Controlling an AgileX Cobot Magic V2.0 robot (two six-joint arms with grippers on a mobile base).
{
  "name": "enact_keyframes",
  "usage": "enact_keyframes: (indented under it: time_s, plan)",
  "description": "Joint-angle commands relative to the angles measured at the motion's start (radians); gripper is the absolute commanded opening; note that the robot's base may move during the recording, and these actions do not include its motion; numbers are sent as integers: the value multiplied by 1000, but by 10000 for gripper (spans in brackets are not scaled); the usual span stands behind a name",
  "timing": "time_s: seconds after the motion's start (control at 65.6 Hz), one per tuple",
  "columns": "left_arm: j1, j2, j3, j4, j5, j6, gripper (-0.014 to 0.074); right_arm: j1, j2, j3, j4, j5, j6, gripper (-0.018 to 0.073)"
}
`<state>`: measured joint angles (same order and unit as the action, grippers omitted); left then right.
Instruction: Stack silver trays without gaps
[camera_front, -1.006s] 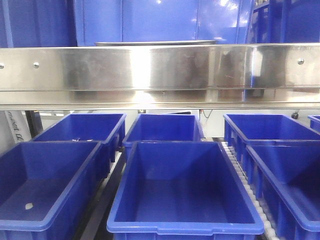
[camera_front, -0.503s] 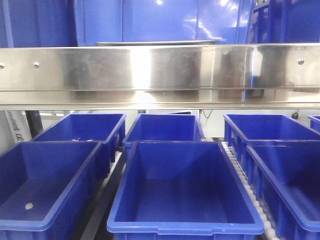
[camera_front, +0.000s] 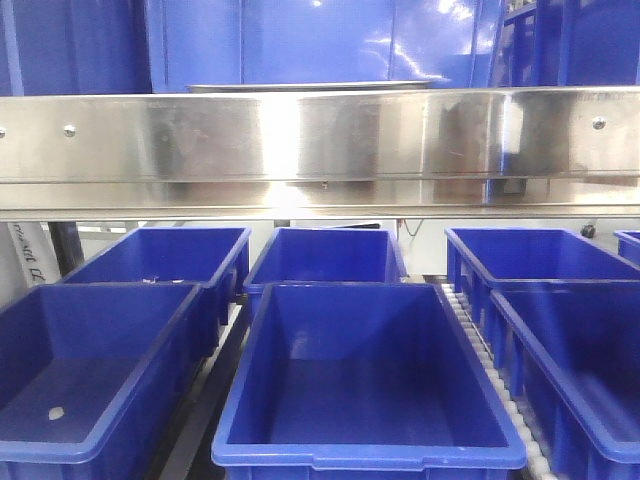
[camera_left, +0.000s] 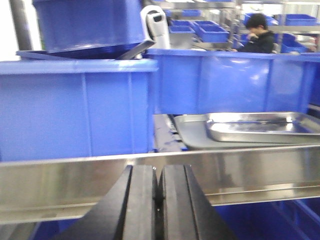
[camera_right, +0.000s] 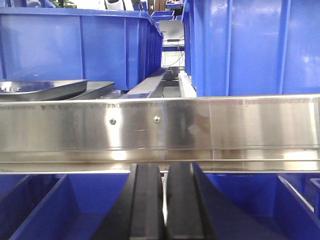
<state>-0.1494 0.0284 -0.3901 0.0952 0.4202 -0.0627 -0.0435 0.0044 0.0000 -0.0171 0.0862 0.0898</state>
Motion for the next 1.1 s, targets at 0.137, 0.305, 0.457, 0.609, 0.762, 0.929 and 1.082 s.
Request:
enact_keyframes:
  time_s: [0.137,0.305,0.457,0.609,0.762,0.929,1.082]
  plan:
    - [143,-28,210,-198,-155,116,-15,-3,-4,0,0,-14,-10,-17]
    - [167,-28,300,-184,-220,116,-15,-3,-4,0,0,-14,-10,-17]
    - [163,-28,390,-160,-399,116,-15,-3,-4,0,0,-14,-10,-17]
    - [120,-28,390,-129,-391,116,-15,-3,-4,0,0,-14,-10,-17]
    - [62,-28,390,-127,-391,116,-15,-3,-4,0,0,-14,-10,-17]
    - [62,-28,390,-127,-391,116,-15,-3,-4,0,0,-14,-10,-17]
    - [62,-28,390,-127,-391,116,-15,-3,-4,0,0,-14,-10,-17]
